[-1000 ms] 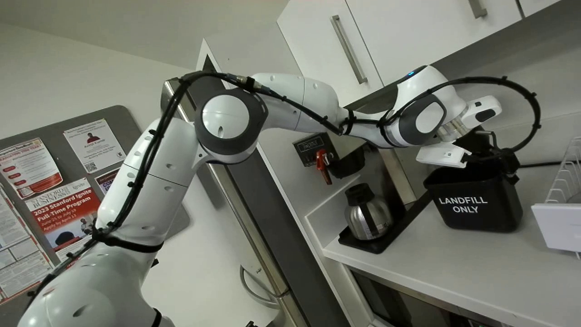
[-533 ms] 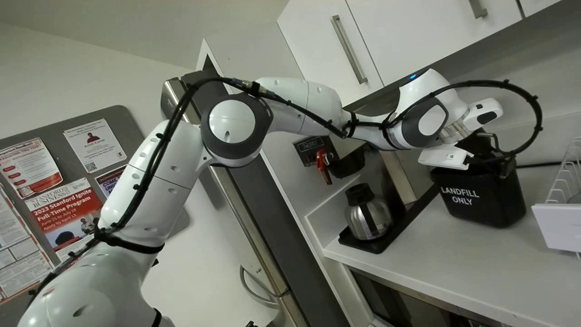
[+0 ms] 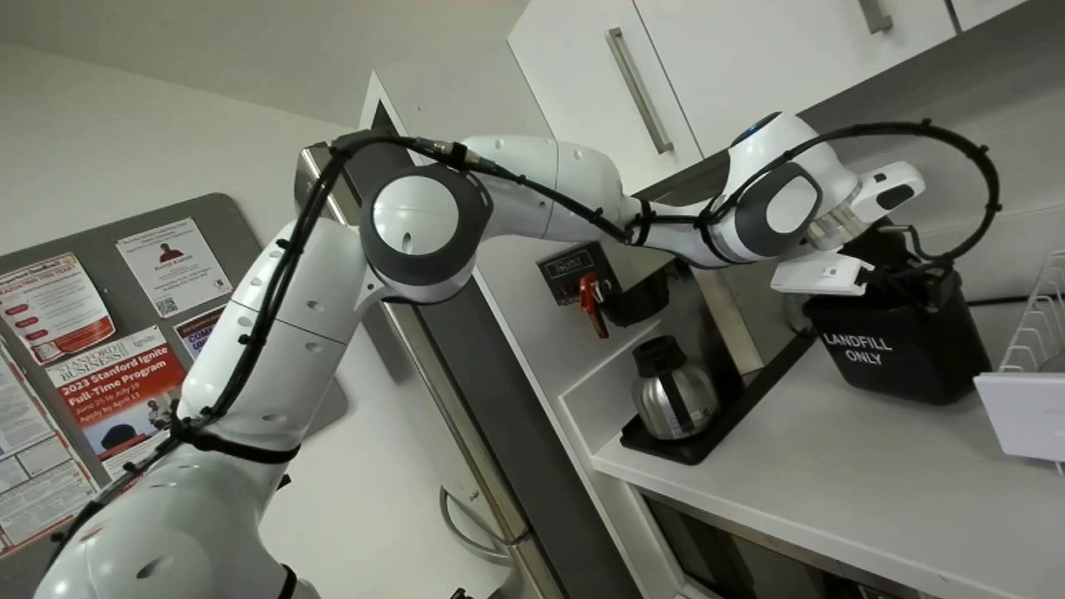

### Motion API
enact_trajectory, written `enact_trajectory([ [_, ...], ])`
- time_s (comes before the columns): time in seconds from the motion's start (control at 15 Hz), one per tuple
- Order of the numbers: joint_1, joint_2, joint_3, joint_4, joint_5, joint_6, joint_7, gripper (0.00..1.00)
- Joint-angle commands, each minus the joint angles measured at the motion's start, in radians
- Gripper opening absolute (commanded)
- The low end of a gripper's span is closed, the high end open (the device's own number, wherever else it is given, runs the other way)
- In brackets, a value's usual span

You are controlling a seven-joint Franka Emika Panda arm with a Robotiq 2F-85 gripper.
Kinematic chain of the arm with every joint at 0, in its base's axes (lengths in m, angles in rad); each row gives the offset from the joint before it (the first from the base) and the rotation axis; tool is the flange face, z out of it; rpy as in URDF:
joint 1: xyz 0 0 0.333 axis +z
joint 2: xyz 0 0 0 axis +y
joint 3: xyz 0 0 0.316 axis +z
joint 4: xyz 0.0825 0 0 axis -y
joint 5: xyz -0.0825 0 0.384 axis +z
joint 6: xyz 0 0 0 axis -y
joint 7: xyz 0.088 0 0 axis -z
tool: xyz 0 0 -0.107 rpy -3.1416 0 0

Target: Pour the contents from black bin onto the countertop

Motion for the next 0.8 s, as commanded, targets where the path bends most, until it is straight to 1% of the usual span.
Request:
enact_trajectory([
  [0.0,0.016,-0.11,-0.022,-0.11,-0.021,0.014,-0.019,0.02],
  [0.27,0.016,-0.203,-0.02,-0.212,-0.021,0.027,-0.057,0.02],
  [0.53,0.042,-0.32,-0.027,-0.392,-0.027,0.087,-0.074,0.02],
  [0.73,0.057,-0.404,-0.034,-0.522,-0.036,0.13,-0.055,0.02],
])
